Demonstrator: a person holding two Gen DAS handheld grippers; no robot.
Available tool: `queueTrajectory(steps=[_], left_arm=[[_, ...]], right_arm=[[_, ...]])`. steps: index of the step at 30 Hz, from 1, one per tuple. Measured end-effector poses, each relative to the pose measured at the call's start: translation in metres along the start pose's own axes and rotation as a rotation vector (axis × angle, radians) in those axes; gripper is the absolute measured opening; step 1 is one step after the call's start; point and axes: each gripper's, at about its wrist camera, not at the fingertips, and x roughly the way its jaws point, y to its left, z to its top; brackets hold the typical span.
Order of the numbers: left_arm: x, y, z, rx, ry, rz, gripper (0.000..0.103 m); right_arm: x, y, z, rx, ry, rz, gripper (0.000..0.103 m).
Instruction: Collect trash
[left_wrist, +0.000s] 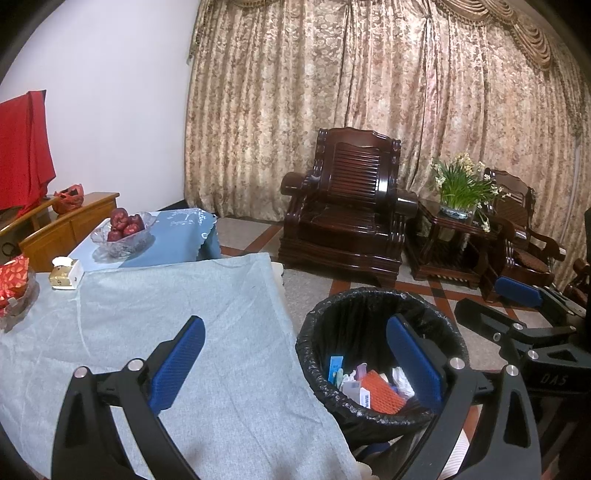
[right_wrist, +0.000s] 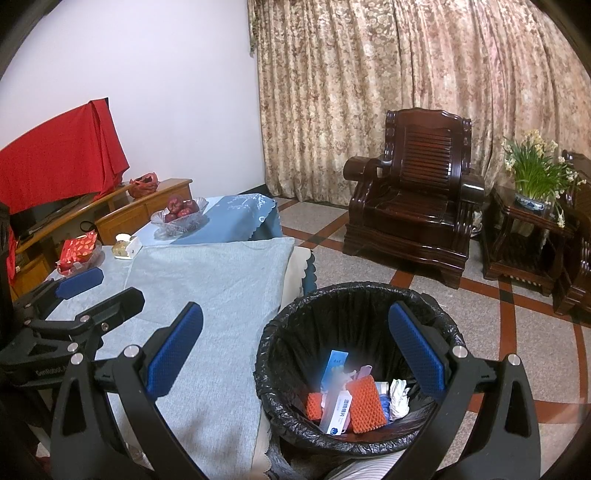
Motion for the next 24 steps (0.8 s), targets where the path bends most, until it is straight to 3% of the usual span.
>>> queueTrajectory(steps=[24], left_arm=[[-0.0033, 0.0037, -0.0016, -0.001, 0.002, 0.002, 0.097]], right_arm=[[-0.0004, 0.0025, -0.0001, 0.001, 0.001, 0.0, 0.098]])
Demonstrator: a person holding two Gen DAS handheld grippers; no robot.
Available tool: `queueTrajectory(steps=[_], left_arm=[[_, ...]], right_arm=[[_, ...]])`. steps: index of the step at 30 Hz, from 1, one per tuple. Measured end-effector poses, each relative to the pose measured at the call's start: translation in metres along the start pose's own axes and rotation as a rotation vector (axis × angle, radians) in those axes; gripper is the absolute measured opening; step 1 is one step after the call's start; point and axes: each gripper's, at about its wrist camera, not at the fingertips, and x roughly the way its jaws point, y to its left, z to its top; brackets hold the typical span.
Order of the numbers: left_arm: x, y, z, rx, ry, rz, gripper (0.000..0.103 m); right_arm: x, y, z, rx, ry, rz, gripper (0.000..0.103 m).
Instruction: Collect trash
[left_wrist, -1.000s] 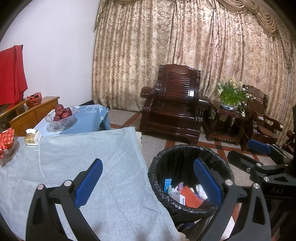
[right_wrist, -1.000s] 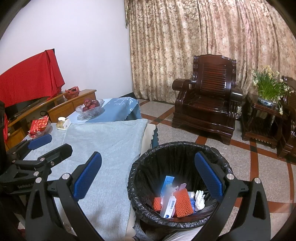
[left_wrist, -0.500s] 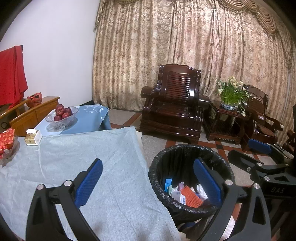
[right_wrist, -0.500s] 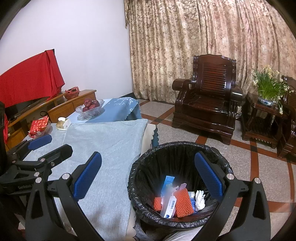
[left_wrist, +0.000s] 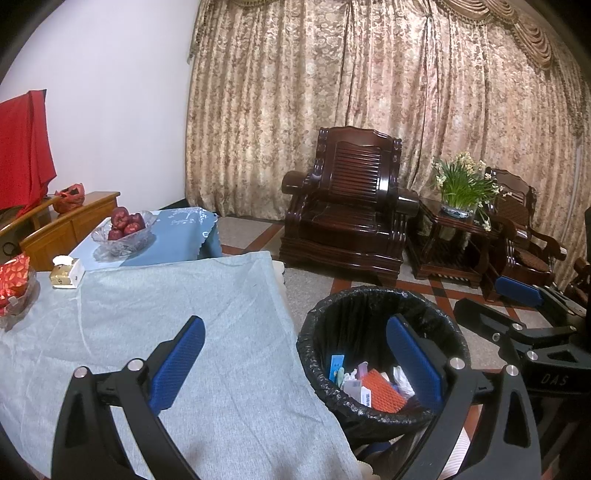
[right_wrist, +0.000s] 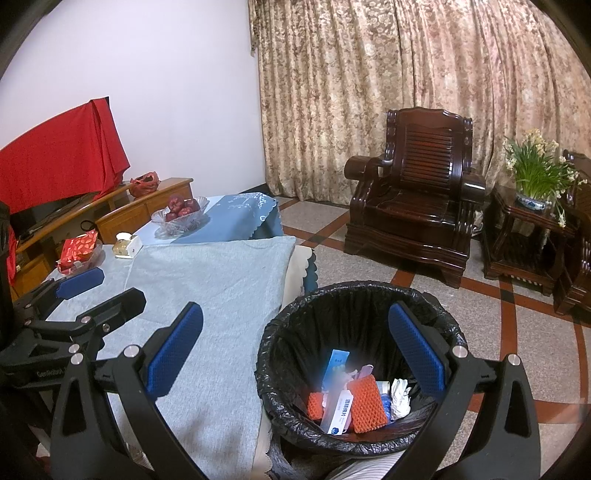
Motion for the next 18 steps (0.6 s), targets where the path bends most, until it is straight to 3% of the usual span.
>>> queueTrajectory(steps=[18], left_arm=[[-0.0008, 0.0035, -0.0017, 0.0, 0.003, 0.0, 0.097]], right_arm=[[-0.0005, 0.0012, 0.0, -0.001, 0.0, 0.001, 0.098]])
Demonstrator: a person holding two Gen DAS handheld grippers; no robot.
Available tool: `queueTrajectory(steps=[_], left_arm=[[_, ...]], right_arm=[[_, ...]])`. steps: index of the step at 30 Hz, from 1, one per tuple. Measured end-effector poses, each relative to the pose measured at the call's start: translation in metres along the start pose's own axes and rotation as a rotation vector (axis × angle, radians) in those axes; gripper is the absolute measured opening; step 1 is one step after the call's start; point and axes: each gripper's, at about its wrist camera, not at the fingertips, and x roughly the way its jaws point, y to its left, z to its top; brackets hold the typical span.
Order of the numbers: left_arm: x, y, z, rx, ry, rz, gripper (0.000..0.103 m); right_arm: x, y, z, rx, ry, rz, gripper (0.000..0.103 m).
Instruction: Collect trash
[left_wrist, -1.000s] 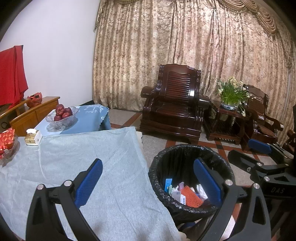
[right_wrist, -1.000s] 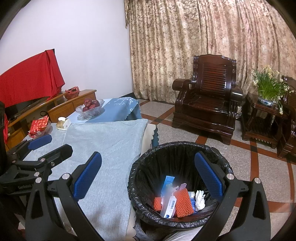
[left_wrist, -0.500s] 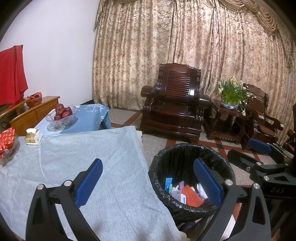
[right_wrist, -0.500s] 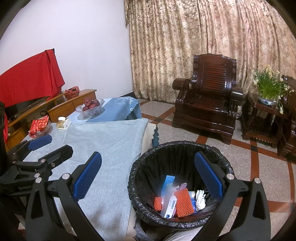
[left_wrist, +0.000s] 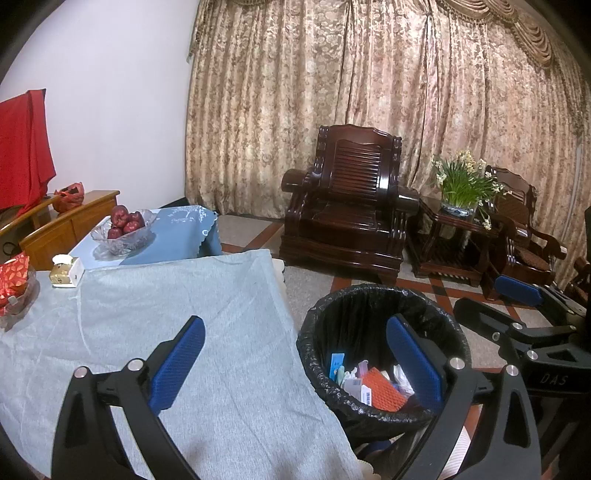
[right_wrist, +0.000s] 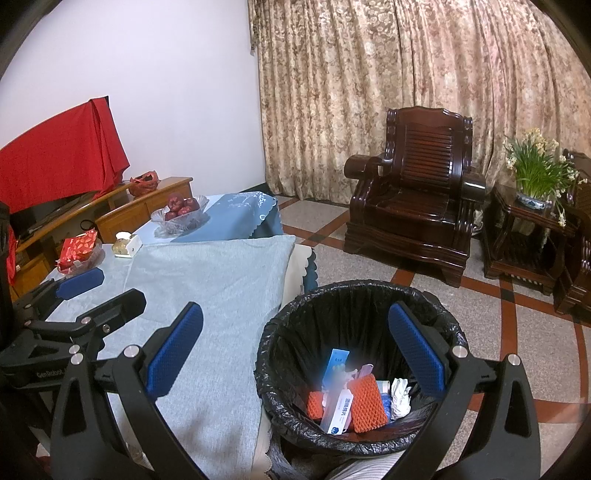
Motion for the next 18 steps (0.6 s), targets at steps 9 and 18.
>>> queueTrajectory(steps=[9, 18], left_arm=[[-0.0002, -0.0004, 0.001, 0.0, 0.001, 0.0, 0.097], [-0.001, 0.0022, -0.0004, -0.001, 0.003, 0.0, 0.097]], right_arm=[[0.0003, -0.0008, 0.0005, 0.0, 0.001, 0.0, 0.098], [0.0003, -0.0004, 0.0007, 0.001, 0.002, 0.0, 0.098]])
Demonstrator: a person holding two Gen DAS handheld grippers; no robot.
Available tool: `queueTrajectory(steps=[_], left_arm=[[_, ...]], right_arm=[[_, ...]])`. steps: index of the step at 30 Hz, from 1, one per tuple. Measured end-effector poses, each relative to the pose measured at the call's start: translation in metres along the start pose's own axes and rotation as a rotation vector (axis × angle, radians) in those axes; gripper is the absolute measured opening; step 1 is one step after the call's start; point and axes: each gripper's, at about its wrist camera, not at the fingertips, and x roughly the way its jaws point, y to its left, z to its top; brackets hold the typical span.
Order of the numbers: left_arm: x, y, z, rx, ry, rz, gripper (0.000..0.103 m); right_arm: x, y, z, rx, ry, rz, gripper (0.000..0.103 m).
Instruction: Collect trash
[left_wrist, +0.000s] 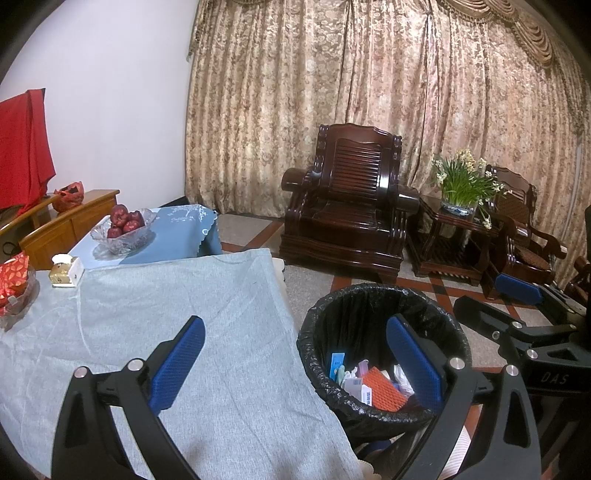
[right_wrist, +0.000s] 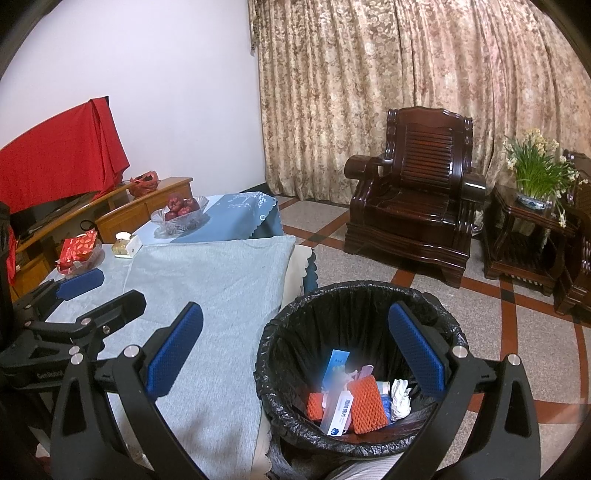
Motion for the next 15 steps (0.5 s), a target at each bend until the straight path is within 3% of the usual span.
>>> queueTrajectory(steps=[15], left_arm=[[0.0, 0.002, -0.009, 0.0, 0.012, 0.007, 0.097]], right_arm=[[0.0, 0.005, -0.003, 0.001, 0.006, 0.0, 0.098]])
